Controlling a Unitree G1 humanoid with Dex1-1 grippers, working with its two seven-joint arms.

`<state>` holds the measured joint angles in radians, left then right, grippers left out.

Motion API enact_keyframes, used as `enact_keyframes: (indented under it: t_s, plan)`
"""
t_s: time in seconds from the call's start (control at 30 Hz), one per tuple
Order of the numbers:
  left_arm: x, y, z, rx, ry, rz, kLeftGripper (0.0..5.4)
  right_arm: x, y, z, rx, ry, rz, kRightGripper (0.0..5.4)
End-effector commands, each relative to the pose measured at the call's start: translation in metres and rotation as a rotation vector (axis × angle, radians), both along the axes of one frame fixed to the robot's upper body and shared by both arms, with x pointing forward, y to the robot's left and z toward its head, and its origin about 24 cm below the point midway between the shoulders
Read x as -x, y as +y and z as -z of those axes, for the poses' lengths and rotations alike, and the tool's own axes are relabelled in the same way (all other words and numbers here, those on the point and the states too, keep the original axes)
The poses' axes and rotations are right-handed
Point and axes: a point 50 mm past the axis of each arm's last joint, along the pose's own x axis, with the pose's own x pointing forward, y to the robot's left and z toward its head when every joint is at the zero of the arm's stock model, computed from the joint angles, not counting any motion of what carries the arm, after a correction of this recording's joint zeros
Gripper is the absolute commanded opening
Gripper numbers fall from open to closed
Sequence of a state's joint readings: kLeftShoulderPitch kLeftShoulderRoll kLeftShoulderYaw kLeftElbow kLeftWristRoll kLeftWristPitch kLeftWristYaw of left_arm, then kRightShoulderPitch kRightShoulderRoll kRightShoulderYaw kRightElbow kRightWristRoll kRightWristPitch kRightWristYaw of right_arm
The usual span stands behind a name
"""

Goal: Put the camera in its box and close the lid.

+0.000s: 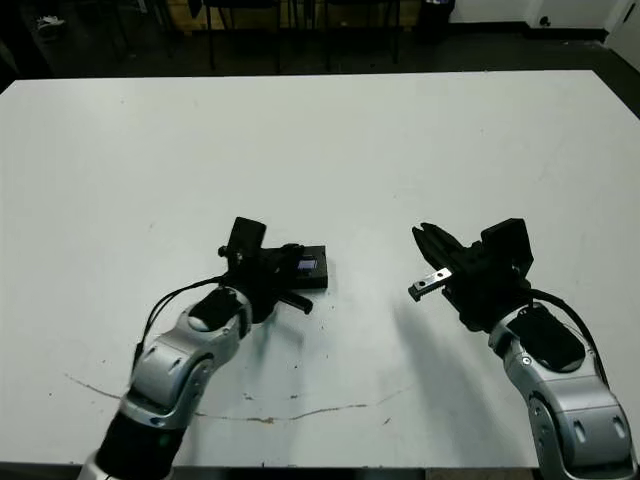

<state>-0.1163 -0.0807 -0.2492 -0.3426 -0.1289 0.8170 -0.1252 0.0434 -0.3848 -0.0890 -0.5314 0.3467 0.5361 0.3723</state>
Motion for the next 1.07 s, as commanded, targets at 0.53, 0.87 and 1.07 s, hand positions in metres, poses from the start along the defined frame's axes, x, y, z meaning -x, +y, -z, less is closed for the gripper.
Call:
enact_keyframes:
  t_s: [0.53,0.87,1.07]
  plan:
    - [0.015,0.119,-0.063,-0.126,-0.665,-0.292,0.02,-0.001,0.018,0.006,-0.103,-0.040,0.113,0.00]
    - [0.013,0.137,-0.044,-0.033,-0.688,-0.413,0.02,-0.016,0.043,0.015,-0.175,-0.176,0.175,0.00]
    - [0.008,0.130,-0.034,-0.023,-0.669,-0.431,0.02,-0.016,0.048,0.016,-0.183,-0.209,0.223,0.00]
